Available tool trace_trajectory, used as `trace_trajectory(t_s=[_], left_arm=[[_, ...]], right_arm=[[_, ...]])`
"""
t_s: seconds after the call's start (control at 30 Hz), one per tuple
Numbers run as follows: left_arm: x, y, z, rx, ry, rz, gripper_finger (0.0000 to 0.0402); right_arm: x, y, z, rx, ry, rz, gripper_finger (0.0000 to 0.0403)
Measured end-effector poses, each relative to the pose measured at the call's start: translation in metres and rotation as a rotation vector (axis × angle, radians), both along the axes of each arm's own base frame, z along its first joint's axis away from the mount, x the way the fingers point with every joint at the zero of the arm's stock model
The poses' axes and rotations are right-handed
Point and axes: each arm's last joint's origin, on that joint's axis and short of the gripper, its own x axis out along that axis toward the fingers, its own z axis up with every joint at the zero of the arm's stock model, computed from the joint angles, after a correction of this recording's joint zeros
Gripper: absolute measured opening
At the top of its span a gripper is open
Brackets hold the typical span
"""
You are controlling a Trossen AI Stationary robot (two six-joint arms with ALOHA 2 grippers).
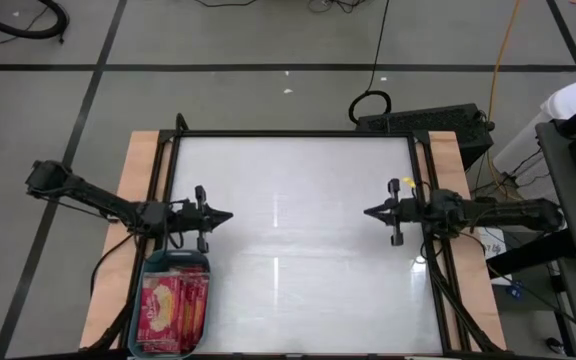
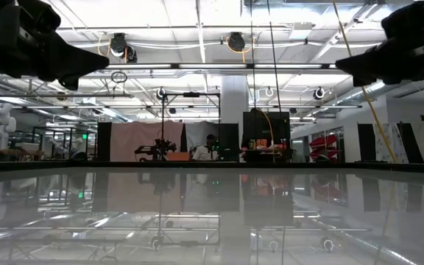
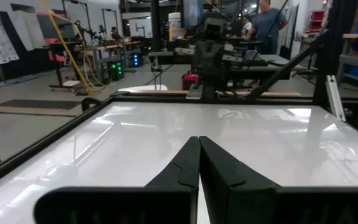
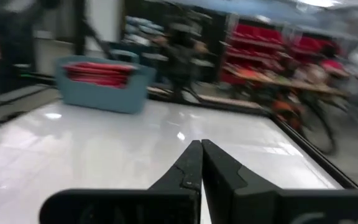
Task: Sort popcorn bags into baskets
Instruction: Return to Home Position
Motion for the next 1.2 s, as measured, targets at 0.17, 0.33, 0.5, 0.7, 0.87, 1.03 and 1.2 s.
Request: trace_trajectory(t_s=[0.17,0.33,0.5,0.7,0.87,1.03,1.2], left_arm=[[-0.001,-0.003,0.000,-0.016,-0.006,-0.021,0.0010],[-0.001,-0.003,0.000,-0.010,-0.005,-0.025,0.0010],[-0.001,-0.003,0.001,0.002,-0.005,-0.024,0.0010],[-0.001,-0.003,0.001,0.007,-0.008,-0.024,0.0010],[-0.001,-0.003,0.001,0.011,-0.008,-0.024,0.0010],[-0.001,-0.003,0.002,0.018,-0.012,-0.024,0.0010],[-0.003,-0.003,0.005,0.035,-0.038,-0.031,0.0010]], right_arm=[[-0.001,-0.003,-0.003,0.021,0.032,-0.083,0.0000],[-0.004,-0.003,-0.002,-0.010,0.014,-0.039,0.0000],[-0.009,-0.006,0.000,0.001,-0.026,-0.064,0.0000],[-0.013,-0.007,-0.003,-0.001,-0.006,-0.075,0.0000],[-0.014,-0.006,0.000,-0.039,-0.035,-0.055,0.0000],[-0.014,-0.006,-0.001,0.019,-0.025,-0.054,0.0000],[-0.014,-0.006,-0.001,0.011,-0.025,-0.054,0.0000]])
